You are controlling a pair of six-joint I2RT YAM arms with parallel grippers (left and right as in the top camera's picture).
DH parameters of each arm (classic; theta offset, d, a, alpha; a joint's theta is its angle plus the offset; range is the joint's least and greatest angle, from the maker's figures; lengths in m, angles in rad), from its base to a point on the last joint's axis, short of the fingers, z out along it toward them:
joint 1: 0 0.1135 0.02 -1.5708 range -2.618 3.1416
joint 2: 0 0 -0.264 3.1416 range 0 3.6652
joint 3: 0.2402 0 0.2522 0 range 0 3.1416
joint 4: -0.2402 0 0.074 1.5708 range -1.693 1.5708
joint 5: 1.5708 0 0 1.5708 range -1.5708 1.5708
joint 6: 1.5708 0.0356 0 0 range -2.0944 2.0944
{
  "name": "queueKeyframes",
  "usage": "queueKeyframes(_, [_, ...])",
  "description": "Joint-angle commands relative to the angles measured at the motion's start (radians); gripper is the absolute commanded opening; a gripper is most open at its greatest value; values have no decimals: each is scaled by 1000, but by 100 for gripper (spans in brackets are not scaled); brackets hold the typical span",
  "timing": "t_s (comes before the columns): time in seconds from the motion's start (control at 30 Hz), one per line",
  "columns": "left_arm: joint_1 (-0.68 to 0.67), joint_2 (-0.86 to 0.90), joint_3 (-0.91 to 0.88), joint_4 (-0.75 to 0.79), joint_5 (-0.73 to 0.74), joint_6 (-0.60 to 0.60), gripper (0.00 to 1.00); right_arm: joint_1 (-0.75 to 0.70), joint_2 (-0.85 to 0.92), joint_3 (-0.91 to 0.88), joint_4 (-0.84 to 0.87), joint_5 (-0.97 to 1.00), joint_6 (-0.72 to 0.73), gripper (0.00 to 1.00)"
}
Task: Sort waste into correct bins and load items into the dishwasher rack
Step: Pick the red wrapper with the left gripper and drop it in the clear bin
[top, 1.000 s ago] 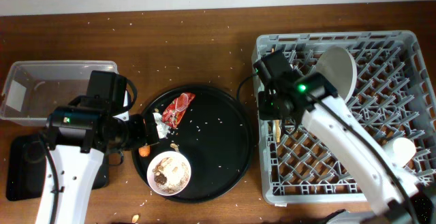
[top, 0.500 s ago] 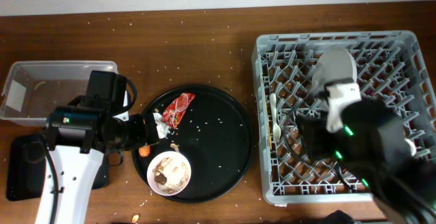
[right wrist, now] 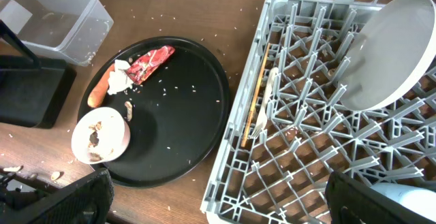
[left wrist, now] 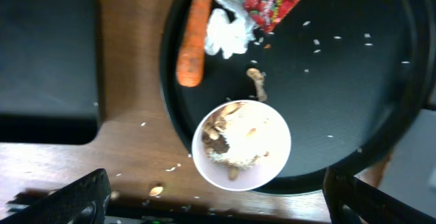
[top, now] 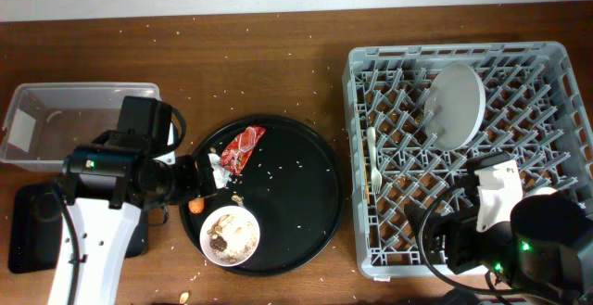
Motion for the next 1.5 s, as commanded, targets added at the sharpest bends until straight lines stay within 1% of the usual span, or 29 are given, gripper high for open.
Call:
queueKeyframes(0.0, [3, -10, 10, 51, 122, -22, 99, 7, 0, 3, 4, -2, 0, 99])
queueKeyframes(0.03, [-10, -2, -4, 127, 171, -17, 99, 7, 0, 3, 4, -2, 0, 99])
queueKeyframes(0.07, [-44, 18, -28, 213, 174, 13, 93, 7, 0, 3, 4, -2, 0, 99])
queueKeyframes(0.1, [-106, 72, -42, 278, 95, 17, 82, 7, 0, 3, 4, -2, 0, 99])
queueKeyframes(0.13, [-158, 137, -42, 313, -30, 17, 76, 7, 0, 3, 4, -2, 0, 99])
queueKeyframes(0.17, [-193, 193, -42, 345, -121, 18, 75, 7, 0, 3, 4, -2, 0, 99])
queueKeyframes(0.2, [-218, 267, -42, 397, -166, 59, 75, 7, 0, 3, 4, -2, 0, 98])
queueKeyframes(0.27, [-232, 401, -42, 488, -168, 160, 75, 7, 0, 3, 4, -2, 0, 99])
queueKeyframes(0.3, [-231, 458, -42, 536, -175, 175, 72, 7, 0, 3, 4, -2, 0, 99])
queueKeyframes(0.37, [-231, 547, -42, 629, -197, 179, 72, 7, 0, 3, 4, -2, 0, 98])
queueKeyframes(0.4, [-230, 615, -42, 691, -200, 218, 72, 7, 0, 3, 4, -2, 0, 99])
queueKeyframes(0.5, [-229, 741, -42, 780, -200, 246, 71, 7, 0, 3, 4, -2, 0, 99])
queueKeyframes(0.57, [-229, 790, -42, 788, -200, 246, 70, 7, 0, 3, 4, -2, 0, 98])
queueKeyframes(0.6, [-229, 796, -42, 788, -200, 246, 61, 7, 0, 3, 4, -2, 0, 99])
queueKeyframes(0.67, [-229, 794, -36, 775, -200, 246, 25, 7, 0, 3, 4, -2, 0, 99])
queueKeyframes(0.73, [-229, 788, -4, 725, -199, 245, 2, 7, 0, 3, 4, -2, 0, 98])
queueKeyframes(0.87, [-227, 691, 190, 463, -200, 237, 1, 7, 0, 3, 4, -2, 0, 99])
queueKeyframes(0.9, [-216, 634, 244, 389, -227, 206, 1, 7, 0, 3, 4, -2, 0, 99])
queueKeyframes(0.97, [-155, 542, 279, 315, -308, 97, 1, 7, 0, 3, 4, -2, 0, 99])
queueKeyframes(1.0, [-83, 492, 279, 299, -331, 52, 1, 7, 0, 3, 4, -2, 0, 99])
queueKeyframes(1.07, [73, 461, 279, 287, -319, -8, 1, 7, 0, 3, 4, -2, 0, 99])
queueKeyframes(1.1, [119, 461, 279, 287, -317, -21, 1, 7, 0, 3, 4, -2, 0, 99])
queueKeyframes(1.13, [200, 462, 277, 286, -275, -33, 1, 7, 0, 3, 4, -2, 0, 99])
queueKeyframes(1.2, [332, 462, 277, 304, -239, -41, 1, 7, 0, 3, 4, -2, 0, 99])
queueKeyframes(1.23, [362, 462, 277, 274, -236, -72, 1, 7, 0, 3, 4, -2, 0, 99])
queueKeyframes(1.3, [465, 462, 269, 105, -248, -261, 1, 7, 0, 3, 4, -2, 0, 99])
queueKeyframes(1.33, [523, 462, 251, 67, -250, -288, 1, 7, 0, 3, 4, -2, 0, 99])
queueKeyframes(1.4, [615, 460, 203, 59, -206, -288, 1, 7, 0, 3, 4, -2, 0, 99])
queueKeyframes(1.47, [718, 460, 88, 123, -177, -310, 1, 7, 0, 3, 4, -2, 0, 99])
